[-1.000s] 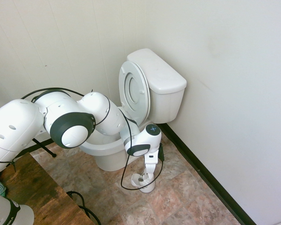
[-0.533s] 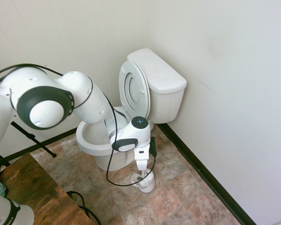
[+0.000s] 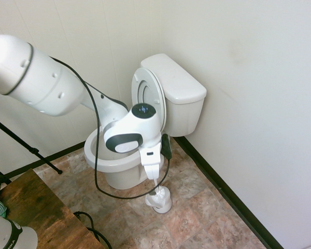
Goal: Clean the toilet
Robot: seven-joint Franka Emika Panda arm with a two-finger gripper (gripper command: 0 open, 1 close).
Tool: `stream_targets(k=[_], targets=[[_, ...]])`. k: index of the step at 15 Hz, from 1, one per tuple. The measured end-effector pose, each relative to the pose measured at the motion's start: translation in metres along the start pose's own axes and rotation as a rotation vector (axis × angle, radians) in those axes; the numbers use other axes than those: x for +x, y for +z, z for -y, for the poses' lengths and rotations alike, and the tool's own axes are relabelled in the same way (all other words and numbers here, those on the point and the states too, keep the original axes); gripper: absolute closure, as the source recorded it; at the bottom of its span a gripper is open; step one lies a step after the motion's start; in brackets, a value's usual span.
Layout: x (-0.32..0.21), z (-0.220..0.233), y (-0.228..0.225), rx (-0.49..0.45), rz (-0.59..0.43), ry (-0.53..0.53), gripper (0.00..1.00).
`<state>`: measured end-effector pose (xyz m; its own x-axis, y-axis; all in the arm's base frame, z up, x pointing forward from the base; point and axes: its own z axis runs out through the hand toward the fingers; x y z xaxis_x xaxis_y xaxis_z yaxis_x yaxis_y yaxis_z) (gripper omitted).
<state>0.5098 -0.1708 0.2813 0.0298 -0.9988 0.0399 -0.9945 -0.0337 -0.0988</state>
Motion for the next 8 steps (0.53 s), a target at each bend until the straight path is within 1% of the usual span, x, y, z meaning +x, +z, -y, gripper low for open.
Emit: stream_targets(k=[2, 4, 6, 8], targets=[[-0.028, 0.009, -0.056, -0.004, -0.017, -0.052, 1.0], [-0.072, 0.015, -0.105, 0.013, -0.012, -0.106, 1.0], [-0.122, 0.018, -0.134, 0.034, -0.001, -0.166, 1.0], [-0.158, 0.022, -0.14, 0.046, 0.005, -0.215, 1.0]])
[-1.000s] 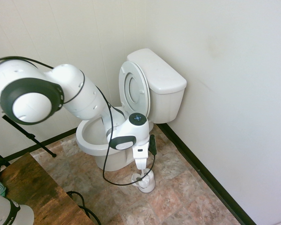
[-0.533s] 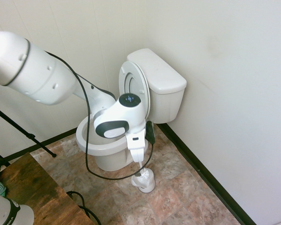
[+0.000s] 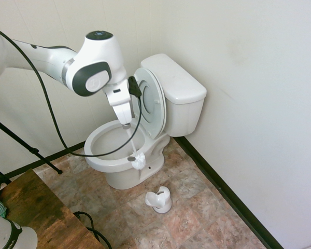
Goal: Clean the toilet
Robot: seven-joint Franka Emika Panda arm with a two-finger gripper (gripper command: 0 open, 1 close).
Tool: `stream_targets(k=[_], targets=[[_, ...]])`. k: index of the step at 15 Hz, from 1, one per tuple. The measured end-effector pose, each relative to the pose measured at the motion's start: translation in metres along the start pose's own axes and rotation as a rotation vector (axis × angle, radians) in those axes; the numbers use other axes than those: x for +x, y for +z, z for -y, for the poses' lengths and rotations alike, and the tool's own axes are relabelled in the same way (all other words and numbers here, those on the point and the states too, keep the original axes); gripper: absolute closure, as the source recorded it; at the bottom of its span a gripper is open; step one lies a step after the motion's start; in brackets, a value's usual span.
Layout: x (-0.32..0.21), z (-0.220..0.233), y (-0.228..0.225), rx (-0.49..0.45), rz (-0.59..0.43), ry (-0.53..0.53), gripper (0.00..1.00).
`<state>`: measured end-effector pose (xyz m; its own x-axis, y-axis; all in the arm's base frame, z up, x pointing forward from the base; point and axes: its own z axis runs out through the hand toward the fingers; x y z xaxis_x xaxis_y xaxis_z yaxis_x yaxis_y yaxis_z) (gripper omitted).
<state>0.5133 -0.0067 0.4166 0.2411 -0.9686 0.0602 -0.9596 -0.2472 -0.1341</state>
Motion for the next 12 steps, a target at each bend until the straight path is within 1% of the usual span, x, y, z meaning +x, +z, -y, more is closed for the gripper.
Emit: stream_targets(k=[3, 6, 8, 10, 12], targets=[[-0.033, 0.015, 0.001, 0.005, 0.009, -0.053, 1.0], [-0.064, 0.032, -0.003, 0.02, 0.013, -0.09, 1.0], [-0.08, 0.04, 0.002, 0.02, 0.017, -0.111, 1.0], [-0.083, 0.044, -0.005, 0.036, 0.015, -0.117, 1.0], [-0.1, 0.053, -0.018, 0.058, 0.008, -0.147, 1.0]])
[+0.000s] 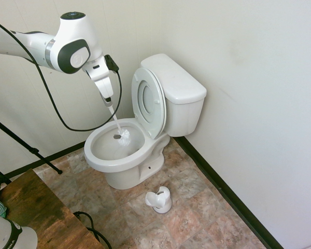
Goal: Clean the toilet
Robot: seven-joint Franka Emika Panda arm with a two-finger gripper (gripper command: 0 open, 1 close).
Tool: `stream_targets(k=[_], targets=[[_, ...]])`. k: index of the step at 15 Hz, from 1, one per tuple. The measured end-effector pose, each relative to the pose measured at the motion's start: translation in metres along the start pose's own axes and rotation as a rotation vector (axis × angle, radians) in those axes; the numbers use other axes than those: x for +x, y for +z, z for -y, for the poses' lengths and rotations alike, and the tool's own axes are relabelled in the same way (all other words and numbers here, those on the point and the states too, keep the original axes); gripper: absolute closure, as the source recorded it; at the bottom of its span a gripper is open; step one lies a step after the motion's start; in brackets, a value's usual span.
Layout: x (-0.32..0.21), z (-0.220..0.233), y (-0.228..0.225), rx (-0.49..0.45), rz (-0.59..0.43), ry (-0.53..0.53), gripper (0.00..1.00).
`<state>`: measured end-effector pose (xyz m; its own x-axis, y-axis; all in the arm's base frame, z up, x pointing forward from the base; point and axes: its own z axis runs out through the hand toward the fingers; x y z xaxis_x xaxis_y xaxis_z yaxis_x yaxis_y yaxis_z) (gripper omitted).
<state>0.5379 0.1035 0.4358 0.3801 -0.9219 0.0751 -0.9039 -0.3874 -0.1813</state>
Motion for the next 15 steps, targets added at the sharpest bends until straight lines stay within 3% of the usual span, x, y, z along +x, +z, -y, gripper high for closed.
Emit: stream_targets(k=[3, 6, 11, 15], targets=[[-0.044, 0.031, 0.019, -0.027, -0.02, -0.044, 1.0], [-0.07, 0.068, 0.081, -0.076, -0.022, -0.062, 1.0], [-0.073, 0.119, 0.168, -0.081, -0.029, -0.013, 1.0], [-0.068, 0.147, 0.212, -0.065, -0.03, 0.039, 1.0]])
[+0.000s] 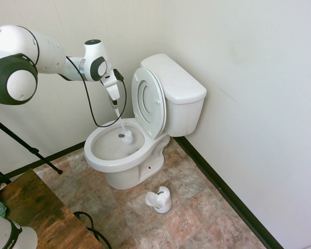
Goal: Clean the toilet
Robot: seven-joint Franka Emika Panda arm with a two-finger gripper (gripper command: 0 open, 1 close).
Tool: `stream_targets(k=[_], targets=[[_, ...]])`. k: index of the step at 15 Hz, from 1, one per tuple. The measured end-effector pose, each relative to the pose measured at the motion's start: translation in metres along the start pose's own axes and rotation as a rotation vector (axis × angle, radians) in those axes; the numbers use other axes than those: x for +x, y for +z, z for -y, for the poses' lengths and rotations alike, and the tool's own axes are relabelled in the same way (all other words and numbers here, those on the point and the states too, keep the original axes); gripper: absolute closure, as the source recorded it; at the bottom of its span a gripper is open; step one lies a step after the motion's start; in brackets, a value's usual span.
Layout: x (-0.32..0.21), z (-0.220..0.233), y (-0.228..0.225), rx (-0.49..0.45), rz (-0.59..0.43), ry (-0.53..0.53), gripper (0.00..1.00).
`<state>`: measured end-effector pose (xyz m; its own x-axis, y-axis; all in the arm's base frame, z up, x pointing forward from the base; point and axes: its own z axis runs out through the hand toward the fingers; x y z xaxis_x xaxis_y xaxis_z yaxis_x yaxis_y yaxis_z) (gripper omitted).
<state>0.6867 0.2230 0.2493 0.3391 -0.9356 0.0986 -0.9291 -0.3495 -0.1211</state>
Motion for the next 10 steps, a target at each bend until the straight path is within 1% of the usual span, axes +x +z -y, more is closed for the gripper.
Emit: stream_targets(k=[3, 6, 8, 10], targets=[[0.009, 0.014, 0.026, -0.003, -0.012, 0.038, 1.0], [0.021, 0.021, 0.046, -0.027, -0.017, 0.067, 1.0], [0.025, 0.024, 0.058, -0.043, -0.019, 0.076, 1.0], [0.015, 0.028, 0.068, -0.059, -0.02, 0.063, 1.0]])
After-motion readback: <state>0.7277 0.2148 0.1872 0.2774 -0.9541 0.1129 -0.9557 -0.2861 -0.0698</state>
